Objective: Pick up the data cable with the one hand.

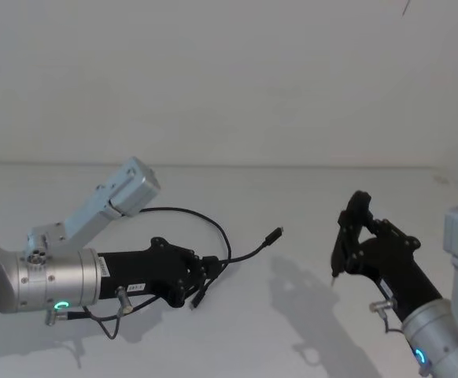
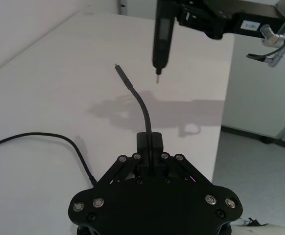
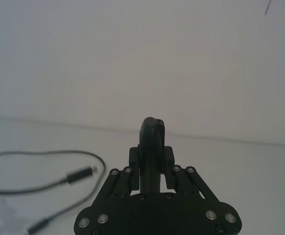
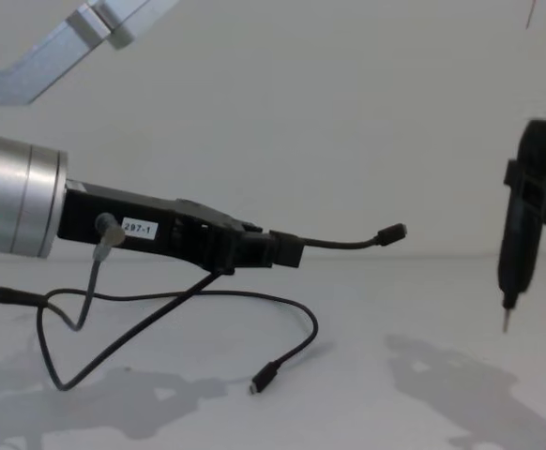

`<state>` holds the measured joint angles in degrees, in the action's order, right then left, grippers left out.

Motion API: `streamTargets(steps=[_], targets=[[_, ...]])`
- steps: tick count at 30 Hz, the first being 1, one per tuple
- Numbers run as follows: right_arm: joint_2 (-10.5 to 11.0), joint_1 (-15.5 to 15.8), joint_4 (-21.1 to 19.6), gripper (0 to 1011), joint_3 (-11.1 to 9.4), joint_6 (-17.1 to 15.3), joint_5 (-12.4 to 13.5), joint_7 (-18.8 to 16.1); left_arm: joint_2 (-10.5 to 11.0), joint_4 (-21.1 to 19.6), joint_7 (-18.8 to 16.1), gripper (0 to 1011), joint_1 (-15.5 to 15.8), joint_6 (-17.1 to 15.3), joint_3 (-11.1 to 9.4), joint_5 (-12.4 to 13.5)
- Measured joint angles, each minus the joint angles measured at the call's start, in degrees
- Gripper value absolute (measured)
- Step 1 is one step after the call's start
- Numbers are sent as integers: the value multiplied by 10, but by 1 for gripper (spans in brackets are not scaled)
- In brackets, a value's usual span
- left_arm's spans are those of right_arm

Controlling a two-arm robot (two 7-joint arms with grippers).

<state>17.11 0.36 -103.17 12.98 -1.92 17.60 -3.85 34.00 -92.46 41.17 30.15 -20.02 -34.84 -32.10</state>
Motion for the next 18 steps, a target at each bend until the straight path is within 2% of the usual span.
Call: streamTargets(steps=[4, 9, 18], targets=[[-11, -5, -7, 279, 2, 0, 5, 2, 3, -5, 2, 44, -3, -2, 1, -6], [-37, -18, -18, 279, 9, 1, 11, 9, 5, -10, 4, 44, -6, -4, 2, -12], [-69, -39, -15, 279, 22, 12, 9, 18, 8, -15, 6, 44, -9, -6, 3, -18]])
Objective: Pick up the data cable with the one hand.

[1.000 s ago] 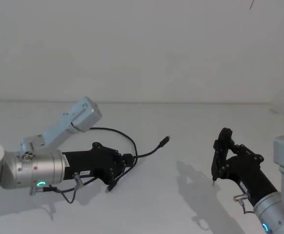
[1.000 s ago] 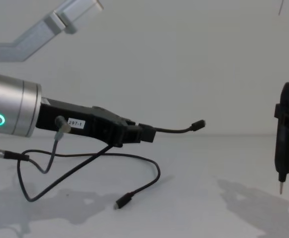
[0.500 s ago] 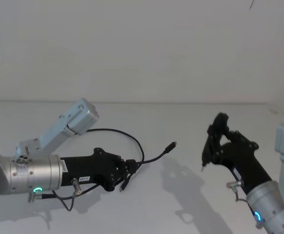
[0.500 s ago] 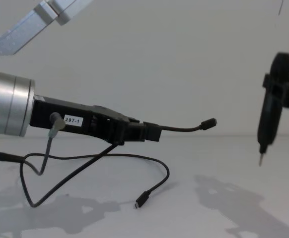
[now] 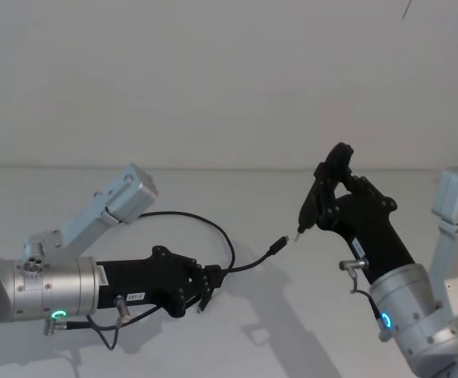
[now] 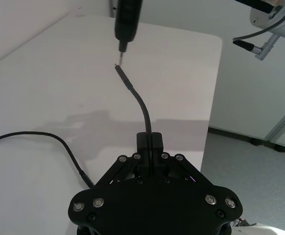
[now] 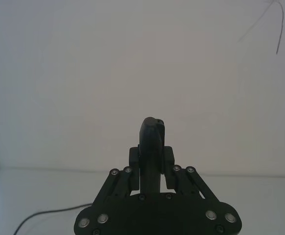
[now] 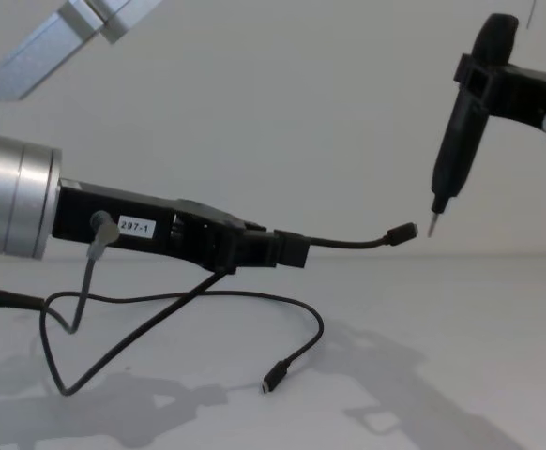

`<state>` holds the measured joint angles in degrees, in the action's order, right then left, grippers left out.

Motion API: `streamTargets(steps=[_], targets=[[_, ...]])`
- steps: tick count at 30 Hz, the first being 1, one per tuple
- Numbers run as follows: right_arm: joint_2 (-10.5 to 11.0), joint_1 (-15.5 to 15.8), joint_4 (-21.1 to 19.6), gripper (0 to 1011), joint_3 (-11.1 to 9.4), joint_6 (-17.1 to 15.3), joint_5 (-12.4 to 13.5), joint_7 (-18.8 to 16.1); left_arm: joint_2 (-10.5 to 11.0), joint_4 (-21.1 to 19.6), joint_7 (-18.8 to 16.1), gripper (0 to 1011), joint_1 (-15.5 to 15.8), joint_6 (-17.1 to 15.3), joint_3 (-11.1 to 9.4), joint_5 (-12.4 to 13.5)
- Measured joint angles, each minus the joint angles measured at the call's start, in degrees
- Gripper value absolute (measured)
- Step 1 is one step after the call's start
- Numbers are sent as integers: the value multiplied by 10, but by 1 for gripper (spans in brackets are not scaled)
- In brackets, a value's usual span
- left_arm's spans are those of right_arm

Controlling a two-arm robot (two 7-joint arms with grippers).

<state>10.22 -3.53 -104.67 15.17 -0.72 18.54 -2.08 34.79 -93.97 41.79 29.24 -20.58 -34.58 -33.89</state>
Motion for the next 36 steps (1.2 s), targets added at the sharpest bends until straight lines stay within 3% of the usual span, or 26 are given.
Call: streamTargets(steps=[16, 36], targets=[[-28, -22, 22, 279, 4, 5, -14, 9, 2, -3, 2, 44, -2, -1, 1, -4], [-22, -20, 6, 279, -11, -21, -9, -13, 2, -5, 2, 44, -3, -2, 1, -6]])
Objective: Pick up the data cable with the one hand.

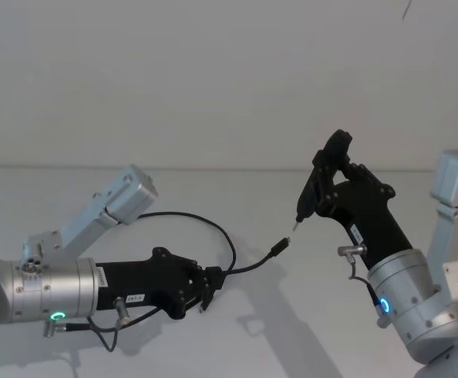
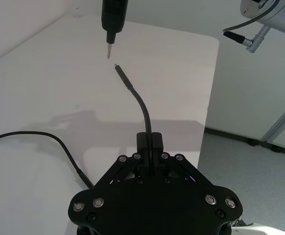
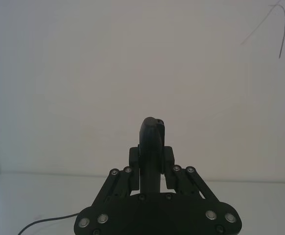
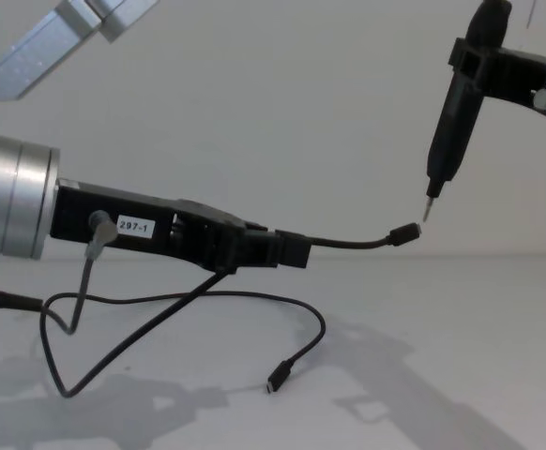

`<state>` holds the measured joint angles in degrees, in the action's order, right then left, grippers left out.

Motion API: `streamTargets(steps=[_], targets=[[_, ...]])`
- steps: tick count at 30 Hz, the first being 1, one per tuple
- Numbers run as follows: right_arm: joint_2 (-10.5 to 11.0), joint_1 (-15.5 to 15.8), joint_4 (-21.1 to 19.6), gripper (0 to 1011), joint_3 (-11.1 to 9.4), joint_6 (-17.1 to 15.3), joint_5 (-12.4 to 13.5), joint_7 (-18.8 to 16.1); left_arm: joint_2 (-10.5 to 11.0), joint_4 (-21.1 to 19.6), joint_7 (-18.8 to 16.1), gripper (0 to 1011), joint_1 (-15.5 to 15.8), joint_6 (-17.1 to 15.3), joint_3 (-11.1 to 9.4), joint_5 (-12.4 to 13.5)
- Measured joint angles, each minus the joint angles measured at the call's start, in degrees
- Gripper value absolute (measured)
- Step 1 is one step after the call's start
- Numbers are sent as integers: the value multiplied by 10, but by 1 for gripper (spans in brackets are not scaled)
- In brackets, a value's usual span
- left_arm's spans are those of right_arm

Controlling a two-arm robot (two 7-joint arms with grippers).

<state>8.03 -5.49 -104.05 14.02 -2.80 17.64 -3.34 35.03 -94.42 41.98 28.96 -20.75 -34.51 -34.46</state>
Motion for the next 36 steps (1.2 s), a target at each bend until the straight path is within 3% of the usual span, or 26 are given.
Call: streamTargets(steps=[20, 36], targets=[[0, 21, -39, 279, -6, -34, 15, -19, 0, 0, 0, 44, 0, 0, 0, 0], [-6, 23, -41, 279, -9, -45, 10, -23, 0, 0, 0, 44, 0, 0, 0, 0]])
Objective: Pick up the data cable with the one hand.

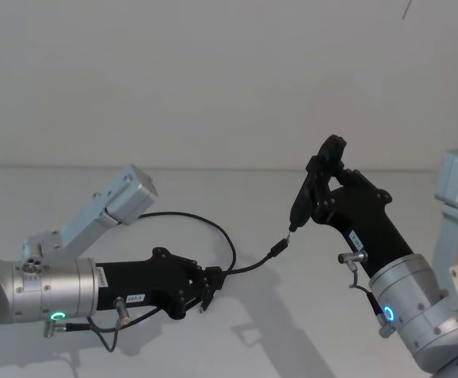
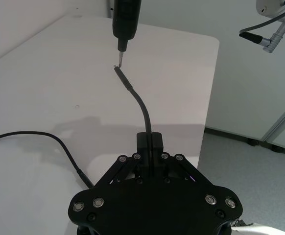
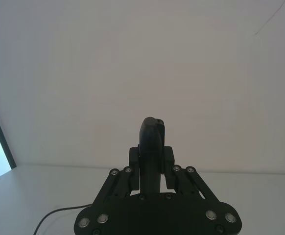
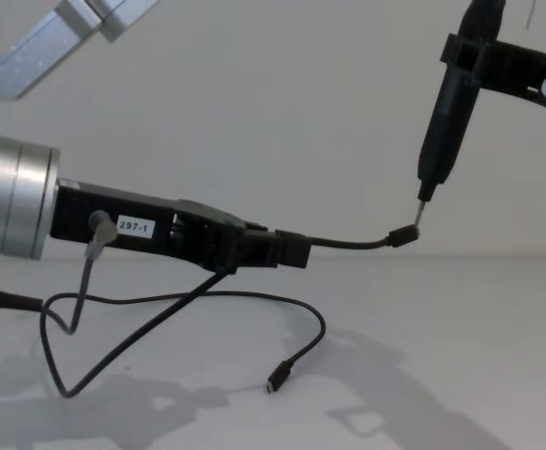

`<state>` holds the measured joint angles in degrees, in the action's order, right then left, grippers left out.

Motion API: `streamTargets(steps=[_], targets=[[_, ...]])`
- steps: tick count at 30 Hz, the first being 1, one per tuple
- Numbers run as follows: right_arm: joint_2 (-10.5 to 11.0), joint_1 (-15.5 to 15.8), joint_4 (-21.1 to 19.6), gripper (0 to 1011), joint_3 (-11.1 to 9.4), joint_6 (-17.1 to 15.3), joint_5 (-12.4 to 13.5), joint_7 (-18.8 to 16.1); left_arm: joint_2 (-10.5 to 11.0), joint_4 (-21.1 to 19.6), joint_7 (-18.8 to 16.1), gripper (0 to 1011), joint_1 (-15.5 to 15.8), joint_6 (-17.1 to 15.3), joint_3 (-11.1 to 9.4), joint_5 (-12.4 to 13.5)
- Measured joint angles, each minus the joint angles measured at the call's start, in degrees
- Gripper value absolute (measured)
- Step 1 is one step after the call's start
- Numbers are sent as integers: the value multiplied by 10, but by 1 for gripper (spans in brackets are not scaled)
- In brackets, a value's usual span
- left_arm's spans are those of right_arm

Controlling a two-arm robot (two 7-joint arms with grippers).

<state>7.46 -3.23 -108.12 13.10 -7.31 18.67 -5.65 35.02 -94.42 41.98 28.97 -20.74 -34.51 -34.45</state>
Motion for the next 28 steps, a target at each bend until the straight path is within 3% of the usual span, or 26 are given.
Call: streamTargets(steps=[28], targets=[[-19, -16, 33, 279, -3, 2, -21, 0, 0, 0, 0, 44, 0, 0, 0, 0]])
